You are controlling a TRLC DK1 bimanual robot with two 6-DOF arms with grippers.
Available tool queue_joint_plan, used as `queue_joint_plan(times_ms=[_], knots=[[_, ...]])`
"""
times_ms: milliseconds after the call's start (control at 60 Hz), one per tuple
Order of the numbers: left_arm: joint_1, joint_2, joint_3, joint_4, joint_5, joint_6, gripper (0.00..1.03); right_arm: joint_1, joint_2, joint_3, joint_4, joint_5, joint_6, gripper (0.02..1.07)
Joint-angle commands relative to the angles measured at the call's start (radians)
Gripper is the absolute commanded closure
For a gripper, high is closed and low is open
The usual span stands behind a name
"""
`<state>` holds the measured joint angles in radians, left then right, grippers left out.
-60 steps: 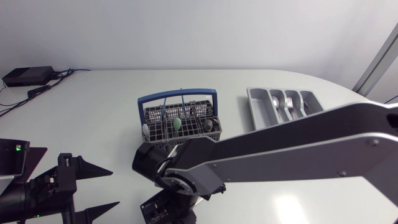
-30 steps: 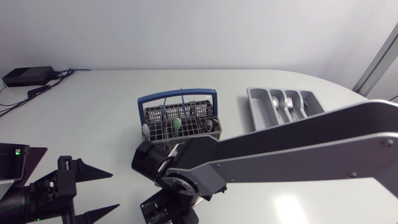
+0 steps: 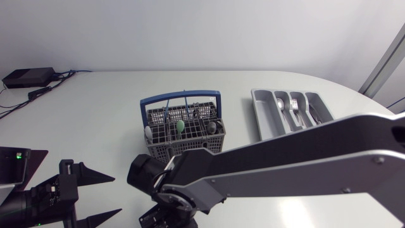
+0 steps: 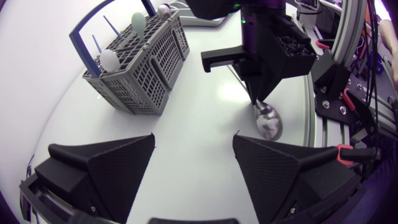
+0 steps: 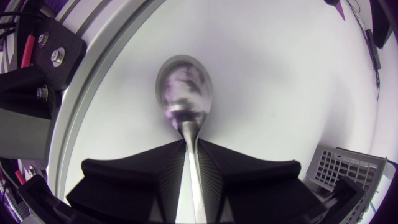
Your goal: Unload the cutlery basket into the drawer organizer.
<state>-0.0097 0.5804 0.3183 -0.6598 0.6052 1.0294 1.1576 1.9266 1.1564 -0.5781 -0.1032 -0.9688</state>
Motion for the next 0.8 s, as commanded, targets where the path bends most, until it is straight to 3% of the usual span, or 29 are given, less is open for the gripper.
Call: queue_joint_plan(times_ms=[0, 783], knots=[[-0.006, -0.011, -0.033, -0.008, 0.011, 0.032, 0.17, 0.008, 0.031, -0.014, -0.023, 0.007, 0.005, 0.96], [0.004, -0.034, -0.050, 0.009, 0.011, 0.041, 0.17, -0.056, -0.003, 0.091, -0.085, -0.056, 0.041, 0.97]])
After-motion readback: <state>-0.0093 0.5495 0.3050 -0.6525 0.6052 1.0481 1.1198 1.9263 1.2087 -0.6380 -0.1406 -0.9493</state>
